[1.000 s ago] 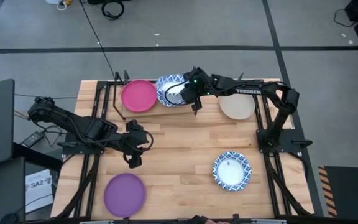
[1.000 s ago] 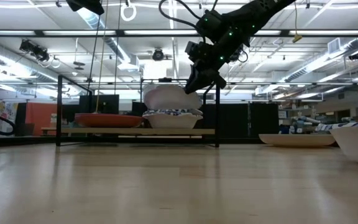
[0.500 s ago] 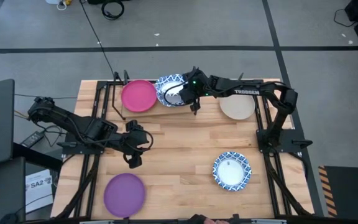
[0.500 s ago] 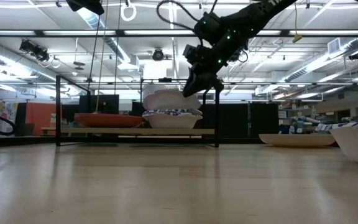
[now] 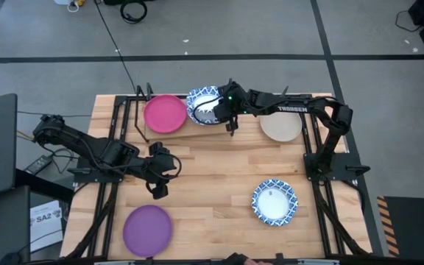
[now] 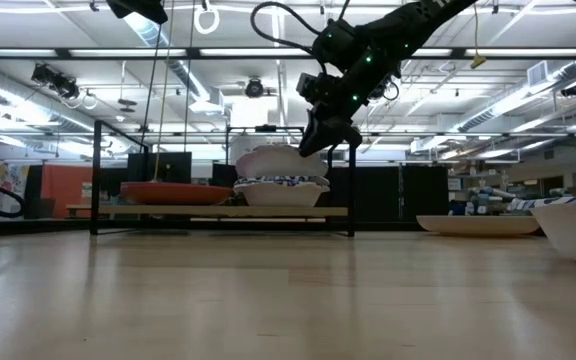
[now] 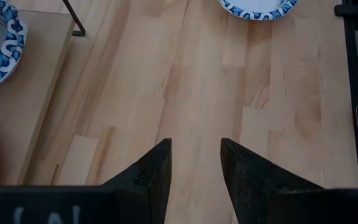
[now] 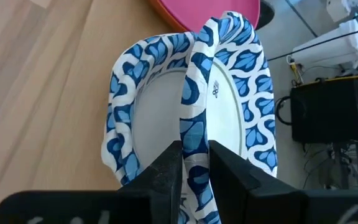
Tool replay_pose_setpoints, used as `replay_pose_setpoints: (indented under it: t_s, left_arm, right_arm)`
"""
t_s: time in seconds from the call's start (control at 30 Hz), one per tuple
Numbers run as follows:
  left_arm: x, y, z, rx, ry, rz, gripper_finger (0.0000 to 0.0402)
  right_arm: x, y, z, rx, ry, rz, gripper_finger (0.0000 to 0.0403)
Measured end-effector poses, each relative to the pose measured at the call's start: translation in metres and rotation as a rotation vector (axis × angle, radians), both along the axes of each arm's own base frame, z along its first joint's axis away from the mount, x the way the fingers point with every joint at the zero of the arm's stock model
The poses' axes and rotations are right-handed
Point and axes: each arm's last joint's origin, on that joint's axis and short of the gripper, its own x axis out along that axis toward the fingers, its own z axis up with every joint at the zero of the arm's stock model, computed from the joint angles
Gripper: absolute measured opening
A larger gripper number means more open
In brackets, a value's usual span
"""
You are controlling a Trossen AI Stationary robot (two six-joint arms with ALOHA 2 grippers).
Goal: Place and stack plates onto a shelf
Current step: Stack the white bowl on top of the white bowl on the shelf, then stack the violet plate on top of the pink plate on the shelf
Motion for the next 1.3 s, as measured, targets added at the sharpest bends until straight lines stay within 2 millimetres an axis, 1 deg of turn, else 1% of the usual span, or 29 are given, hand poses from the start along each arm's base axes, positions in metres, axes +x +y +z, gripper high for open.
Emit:
replay_pose_setpoints:
  t_s: [0.2, 0.37, 0.5, 0.63, 0.93, 1.1, 1.3]
  left_arm:
    - [0.0, 0.0, 0.0, 0.0, 0.0, 0.0, 0.0143]
    - [0.0, 0.0, 0.0, 0.0, 0.0, 0.0, 0.0143]
    - [0.0, 0.0, 0.0, 0.0, 0.0, 0.0, 0.0143]
    - [0.0, 0.0, 0.0, 0.0, 0.0, 0.0, 0.0143]
    - [0.0, 0.0, 0.0, 0.0, 0.0, 0.0, 0.0143]
    - [0.0, 0.0, 0.0, 0.0, 0.0, 0.0, 0.0143]
    - [0.0, 0.0, 0.0, 0.0, 0.0, 0.0, 0.0143]
  right_arm:
    - [0.003, 0.0, 0.004, -0.007, -0.049, -0.015, 0.0082]
    - [0.003, -0.002, 0.006, 0.081, -0.128, -0.121, 0.0083]
    - [0.002, -0.002, 0.006, 0.107, -0.13, -0.14, 0.0086]
    - [0.002, -0.001, 0.004, 0.115, -0.115, -0.142, 0.0104]
    - [0.003, 0.003, 0.004, 0.101, -0.102, -0.11, 0.0176]
    - [0.007, 0.012, 0.004, 0.088, -0.094, -0.082, 0.0185]
    - [0.012, 0.026, 0.005, -0.014, -0.065, -0.15, 0.0185]
